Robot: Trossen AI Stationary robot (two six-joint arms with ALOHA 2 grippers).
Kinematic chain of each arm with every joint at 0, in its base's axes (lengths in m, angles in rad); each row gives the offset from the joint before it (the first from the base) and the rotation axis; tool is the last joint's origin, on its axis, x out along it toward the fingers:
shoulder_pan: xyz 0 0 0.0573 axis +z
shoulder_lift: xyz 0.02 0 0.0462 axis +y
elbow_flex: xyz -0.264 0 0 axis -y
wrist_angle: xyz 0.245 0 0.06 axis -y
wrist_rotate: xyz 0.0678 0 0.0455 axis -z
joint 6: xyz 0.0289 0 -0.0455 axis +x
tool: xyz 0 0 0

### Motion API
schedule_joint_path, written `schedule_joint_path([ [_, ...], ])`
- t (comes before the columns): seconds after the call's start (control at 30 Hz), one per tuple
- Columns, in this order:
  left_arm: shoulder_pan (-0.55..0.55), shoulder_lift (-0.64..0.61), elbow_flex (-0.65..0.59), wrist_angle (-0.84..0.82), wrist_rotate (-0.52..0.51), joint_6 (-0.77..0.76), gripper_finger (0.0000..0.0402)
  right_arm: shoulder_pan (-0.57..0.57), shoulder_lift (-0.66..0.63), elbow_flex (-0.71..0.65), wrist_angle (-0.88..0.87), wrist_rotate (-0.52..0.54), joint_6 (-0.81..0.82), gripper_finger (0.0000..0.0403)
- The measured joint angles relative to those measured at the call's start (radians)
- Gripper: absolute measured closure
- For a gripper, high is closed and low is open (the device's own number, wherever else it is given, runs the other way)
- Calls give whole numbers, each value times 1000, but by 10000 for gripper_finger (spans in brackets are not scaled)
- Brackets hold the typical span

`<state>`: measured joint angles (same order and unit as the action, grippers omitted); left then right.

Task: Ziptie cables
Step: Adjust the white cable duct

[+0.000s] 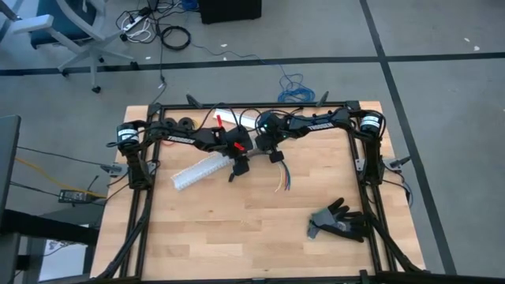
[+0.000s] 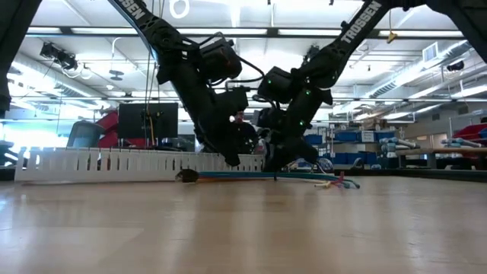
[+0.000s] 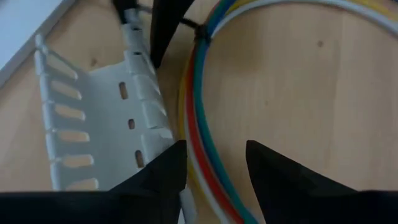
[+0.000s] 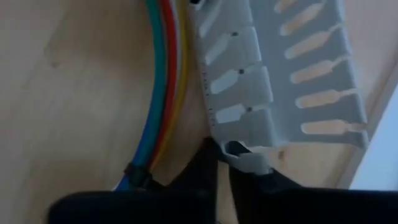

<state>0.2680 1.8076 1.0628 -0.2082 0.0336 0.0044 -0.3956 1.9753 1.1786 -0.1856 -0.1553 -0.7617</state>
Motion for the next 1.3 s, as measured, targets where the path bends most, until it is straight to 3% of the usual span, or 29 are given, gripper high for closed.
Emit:
schedule_joint_path([
  [0.5, 18, 0, 0, 31, -120, 18, 225, -7, -30, -3, 8, -38, 72, 402],
  [0.67, 19, -6, 3, -10, -144, -3, 225, -7, -31, -1, -36, 31, 79, 403],
  [0.87, 20, -31, 1, -14, -155, -9, 225, -32, -34, 0, -82, -31, 110, 403],
  [1.1, 27, -68, -7, -57, -302, 10, 225, -34, -33, -2, -139, -28, 116, 403],
  [1.3, 30, -117, -59, 24, -303, -23, 225, -44, -33, -2, -133, -32, 151, 403],
])
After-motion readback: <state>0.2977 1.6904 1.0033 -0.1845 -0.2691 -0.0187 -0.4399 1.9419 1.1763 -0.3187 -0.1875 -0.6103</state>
